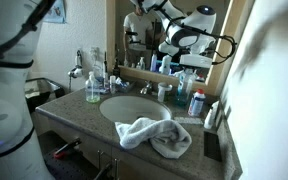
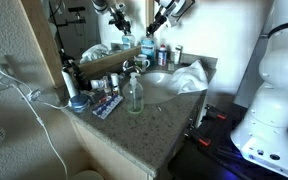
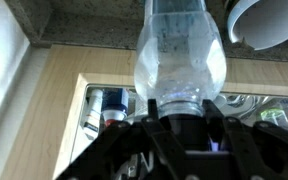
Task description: Put the black lid on the Listerine bottle then move it to the bottom left side of the counter
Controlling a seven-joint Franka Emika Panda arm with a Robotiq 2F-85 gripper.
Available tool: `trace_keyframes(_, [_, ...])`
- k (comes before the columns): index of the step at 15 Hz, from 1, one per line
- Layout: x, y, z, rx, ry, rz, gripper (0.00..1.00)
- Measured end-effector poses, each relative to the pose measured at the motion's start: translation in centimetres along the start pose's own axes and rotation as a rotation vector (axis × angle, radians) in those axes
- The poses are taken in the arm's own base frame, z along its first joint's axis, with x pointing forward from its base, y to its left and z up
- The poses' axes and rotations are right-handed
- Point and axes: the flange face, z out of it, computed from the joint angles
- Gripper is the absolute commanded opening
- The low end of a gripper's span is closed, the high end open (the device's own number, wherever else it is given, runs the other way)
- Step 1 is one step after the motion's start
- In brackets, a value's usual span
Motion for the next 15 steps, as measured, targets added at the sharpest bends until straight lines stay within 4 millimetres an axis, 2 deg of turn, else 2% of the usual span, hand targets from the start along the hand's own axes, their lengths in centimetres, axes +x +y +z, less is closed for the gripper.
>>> trace_keyframes(6, [1.5, 0.5, -3.2, -0.058, 0.045, 0.056, 0.23])
trace_keyframes(10, [2.9, 0.3, -5.6, -0.122, 0.011, 0.063, 0.23])
trace_keyframes(15, [5.0, -1.7, -9.0, -0.216, -0.063, 0.040, 0.23])
